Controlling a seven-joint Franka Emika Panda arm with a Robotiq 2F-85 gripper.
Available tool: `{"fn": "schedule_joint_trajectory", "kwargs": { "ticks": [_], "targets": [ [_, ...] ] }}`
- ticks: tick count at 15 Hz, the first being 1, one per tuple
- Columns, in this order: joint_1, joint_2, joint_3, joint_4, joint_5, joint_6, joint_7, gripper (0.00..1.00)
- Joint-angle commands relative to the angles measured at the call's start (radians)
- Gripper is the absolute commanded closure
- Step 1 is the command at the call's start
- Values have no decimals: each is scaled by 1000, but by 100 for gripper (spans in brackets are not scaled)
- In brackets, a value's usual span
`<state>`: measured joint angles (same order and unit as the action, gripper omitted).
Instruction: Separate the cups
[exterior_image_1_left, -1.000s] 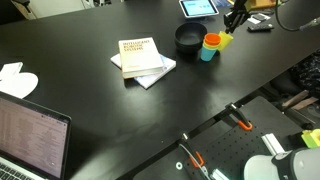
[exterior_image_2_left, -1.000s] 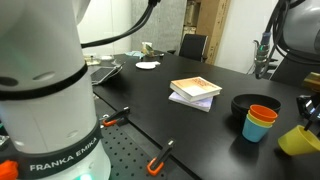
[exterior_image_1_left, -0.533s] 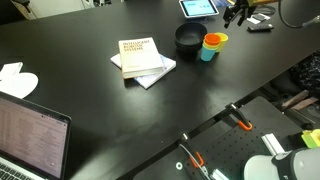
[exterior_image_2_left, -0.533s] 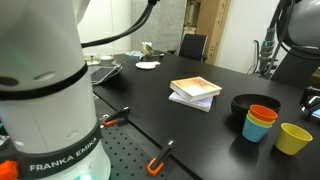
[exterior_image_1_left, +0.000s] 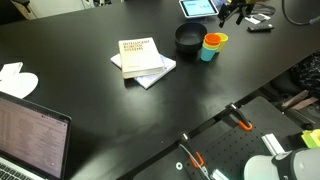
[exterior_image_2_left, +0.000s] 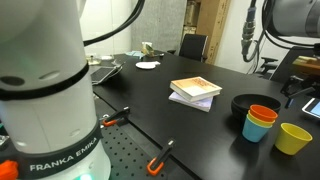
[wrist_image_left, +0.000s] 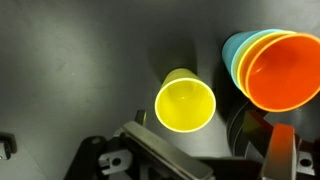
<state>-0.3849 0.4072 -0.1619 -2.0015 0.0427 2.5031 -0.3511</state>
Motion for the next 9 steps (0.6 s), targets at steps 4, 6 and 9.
{"fn": "schedule_joint_trajectory", "kwargs": {
  "ticks": [4, 6, 9],
  "targets": [
    [42, -121, -10, -162, -24, -5, 16, 0],
    [52, -121, -4, -183, -17, 17, 18, 0],
    [69, -102, -5, -189, -21, 27, 28, 0]
  ]
}}
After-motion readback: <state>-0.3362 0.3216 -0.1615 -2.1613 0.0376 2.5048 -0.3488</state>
